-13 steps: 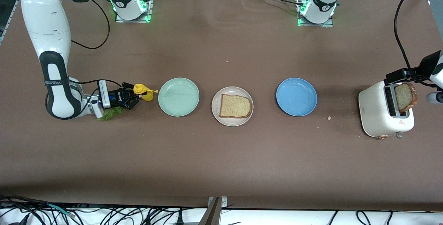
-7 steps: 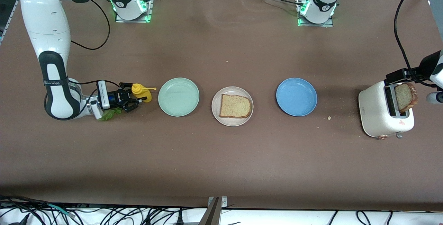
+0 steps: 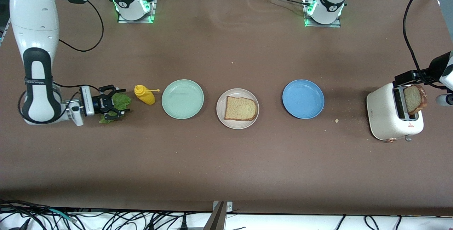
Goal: Make sandwich in beige plate with both arms
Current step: 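Release the bottle and move the right gripper over the lettuce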
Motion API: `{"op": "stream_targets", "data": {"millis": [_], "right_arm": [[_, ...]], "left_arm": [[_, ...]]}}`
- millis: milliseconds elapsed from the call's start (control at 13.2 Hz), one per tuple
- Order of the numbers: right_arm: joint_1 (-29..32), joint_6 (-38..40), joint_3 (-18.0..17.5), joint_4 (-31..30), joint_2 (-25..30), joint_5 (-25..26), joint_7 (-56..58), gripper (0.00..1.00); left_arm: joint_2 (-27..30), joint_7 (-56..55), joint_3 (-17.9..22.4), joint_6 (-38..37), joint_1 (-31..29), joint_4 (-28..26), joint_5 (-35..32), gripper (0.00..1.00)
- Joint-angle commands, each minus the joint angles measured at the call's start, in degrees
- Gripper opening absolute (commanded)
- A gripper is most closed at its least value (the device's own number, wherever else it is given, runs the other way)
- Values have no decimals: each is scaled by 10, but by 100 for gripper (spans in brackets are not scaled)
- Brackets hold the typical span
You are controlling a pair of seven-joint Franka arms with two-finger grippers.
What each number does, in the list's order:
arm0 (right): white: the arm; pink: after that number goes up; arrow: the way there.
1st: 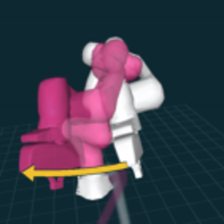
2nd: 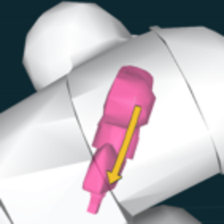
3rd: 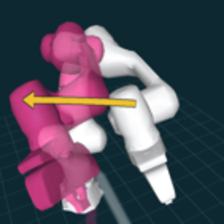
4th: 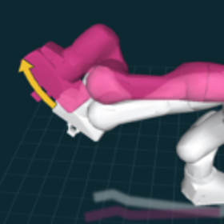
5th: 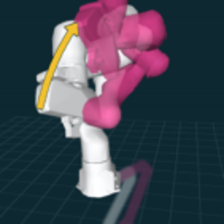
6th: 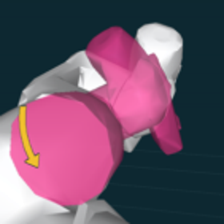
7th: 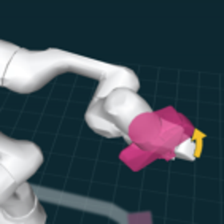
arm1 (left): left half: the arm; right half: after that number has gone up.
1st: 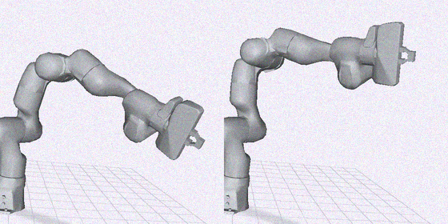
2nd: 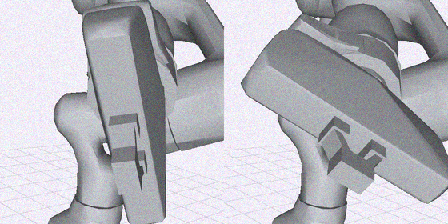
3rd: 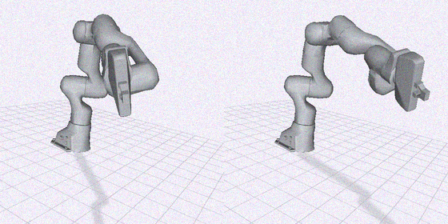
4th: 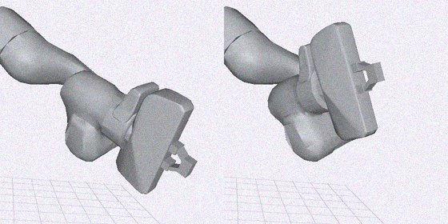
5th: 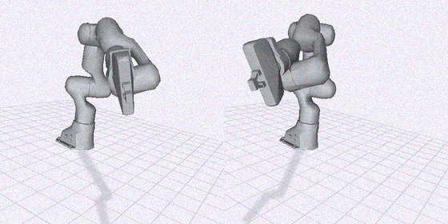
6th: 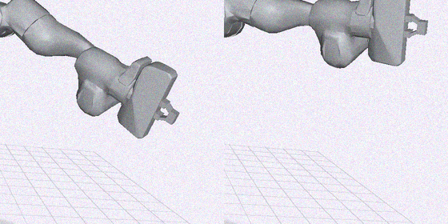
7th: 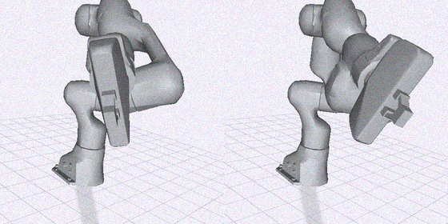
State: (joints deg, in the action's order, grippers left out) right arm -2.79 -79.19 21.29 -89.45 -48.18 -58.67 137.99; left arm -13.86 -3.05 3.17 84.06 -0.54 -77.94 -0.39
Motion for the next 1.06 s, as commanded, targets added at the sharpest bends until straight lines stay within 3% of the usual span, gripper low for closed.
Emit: {"op": "stream_targets", "data": {"millis": [0, 380, 532, 836, 988], "right_arm": [[-3, 6, 9, 21, 31, 52, -117, 99], [-39, -38, 9, 52, 102, 192, -392, 99], [-53, -74, 10, 53, 106, 220, -448, 99], [-98, -162, 14, 53, 108, 345, -577, 99], [-107, -191, 14, 46, 105, 363, -633, 99]], "left_arm": [[-2, 3, 0, -3, 4, 10, -14, 100], [-5, 2, -24, -2, 5, 10, -15, 100], [-7, 2, -31, -2, 5, 10, -16, 100], [-8, 3, -31, -2, 5, 11, -16, 100], [-8, 3, -31, -2, 4, 11, -17, 100]]}}
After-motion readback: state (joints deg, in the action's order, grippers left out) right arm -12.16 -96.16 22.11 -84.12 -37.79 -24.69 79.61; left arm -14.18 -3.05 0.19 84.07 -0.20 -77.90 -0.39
